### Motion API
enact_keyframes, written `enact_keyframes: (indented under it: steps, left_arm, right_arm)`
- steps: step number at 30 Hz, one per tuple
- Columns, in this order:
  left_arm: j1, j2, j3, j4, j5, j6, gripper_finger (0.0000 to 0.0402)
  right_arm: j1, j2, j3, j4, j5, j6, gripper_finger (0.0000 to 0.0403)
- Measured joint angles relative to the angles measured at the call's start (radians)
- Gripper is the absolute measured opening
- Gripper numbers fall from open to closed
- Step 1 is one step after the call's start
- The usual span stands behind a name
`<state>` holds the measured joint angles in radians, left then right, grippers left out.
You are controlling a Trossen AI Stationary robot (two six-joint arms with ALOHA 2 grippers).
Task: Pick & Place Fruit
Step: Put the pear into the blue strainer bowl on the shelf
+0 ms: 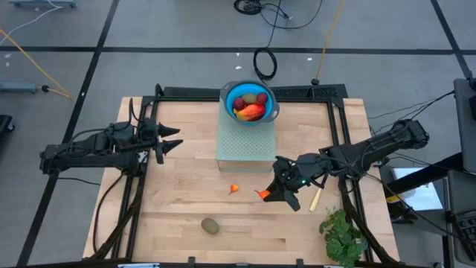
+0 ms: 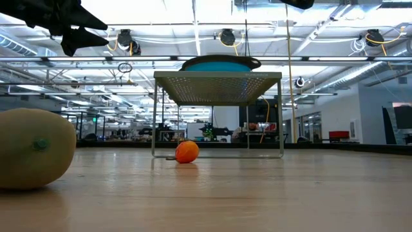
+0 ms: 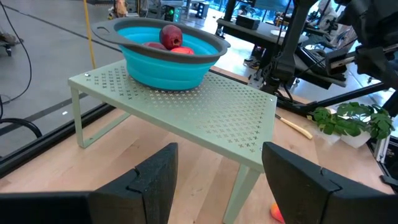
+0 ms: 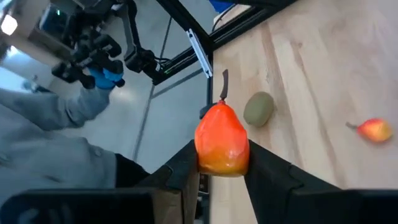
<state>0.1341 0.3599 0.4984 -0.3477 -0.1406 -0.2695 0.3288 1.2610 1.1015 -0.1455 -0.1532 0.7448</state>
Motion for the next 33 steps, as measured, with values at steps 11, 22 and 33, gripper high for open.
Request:
enact_keyframes:
  steps: [11,22,33]
  left_arm:
    - [0.000,0.000,0.000,0.000,0.000,0.000,0.0235]
    - [0.000,0.000,0.000,0.000,0.000,0.001,0.0235]
    - [0.000,0.000,0.000,0.000,0.000,0.001,0.0234]
  right_arm:
    - [0.000,0.000,0.000,-0.001,0.130,-0.375,0.0100]
    - [-0.005,0.000,0.000,0.000,0.424,-0.869,0.0104]
    - [-0.093,0.000,0.000,0.017,0.758,-1.214,0.0106]
